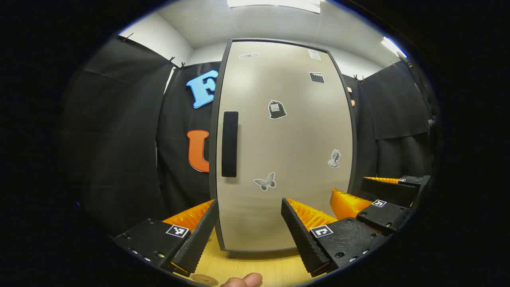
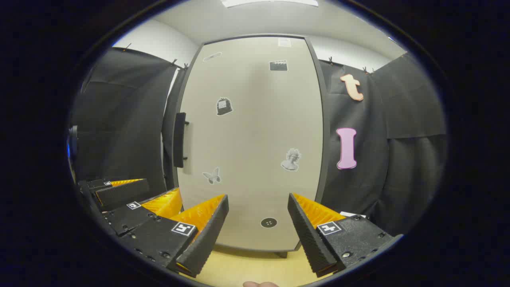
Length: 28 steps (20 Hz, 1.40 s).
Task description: Open the cabinet door with the right hand, grasp the bottle in the cabinet with the left hand and place it on the coaster, then close the cabinet door with the right hand.
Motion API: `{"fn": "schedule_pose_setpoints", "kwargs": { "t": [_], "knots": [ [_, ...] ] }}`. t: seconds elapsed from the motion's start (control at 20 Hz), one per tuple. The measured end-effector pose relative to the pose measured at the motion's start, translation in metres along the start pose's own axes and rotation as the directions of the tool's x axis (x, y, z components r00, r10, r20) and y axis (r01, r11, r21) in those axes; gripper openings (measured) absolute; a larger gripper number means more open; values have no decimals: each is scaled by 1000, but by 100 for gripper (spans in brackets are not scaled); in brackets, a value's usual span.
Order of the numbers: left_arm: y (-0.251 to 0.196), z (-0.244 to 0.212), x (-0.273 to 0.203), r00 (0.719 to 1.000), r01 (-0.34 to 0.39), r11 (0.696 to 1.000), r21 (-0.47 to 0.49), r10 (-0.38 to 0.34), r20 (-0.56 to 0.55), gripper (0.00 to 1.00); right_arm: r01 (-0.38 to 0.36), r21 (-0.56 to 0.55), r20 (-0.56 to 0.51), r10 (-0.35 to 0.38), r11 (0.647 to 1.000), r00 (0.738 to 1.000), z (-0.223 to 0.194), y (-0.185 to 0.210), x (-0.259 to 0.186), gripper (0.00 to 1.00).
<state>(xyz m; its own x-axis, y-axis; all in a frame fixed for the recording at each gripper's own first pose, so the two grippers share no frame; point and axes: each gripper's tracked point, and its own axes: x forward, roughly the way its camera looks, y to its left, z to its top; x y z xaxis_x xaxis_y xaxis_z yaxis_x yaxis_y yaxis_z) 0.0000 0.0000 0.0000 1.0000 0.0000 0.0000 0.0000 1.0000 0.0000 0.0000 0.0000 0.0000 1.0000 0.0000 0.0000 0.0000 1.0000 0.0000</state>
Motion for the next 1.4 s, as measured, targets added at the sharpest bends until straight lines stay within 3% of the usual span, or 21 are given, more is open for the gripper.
{"fn": "schedule_pose_setpoints", "kwargs": {
  "t": [0.4, 0.95, 1.15, 1.4],
  "knots": [
    [4, 3, -1, 1000, -22, 999, 25, 22, 15, 95, -23, 16, -10, 23, 1000, 1000, -3, 1, 2, 96],
    [0, 1, -3, 1000, 3, 999, 34, -4, 14, 95, -53, 2, -7, 53, 999, 999, 0, 9, 8, 96],
    [25, 12, -24, 998, -15, 997, 74, 11, 60, 94, -137, -28, 64, 138, 990, 988, 21, 44, 25, 96],
    [73, 21, -54, 992, -102, 990, 103, 93, 91, 94, -224, -65, 135, 231, 972, 963, 51, 99, 65, 96]
  ]
}}
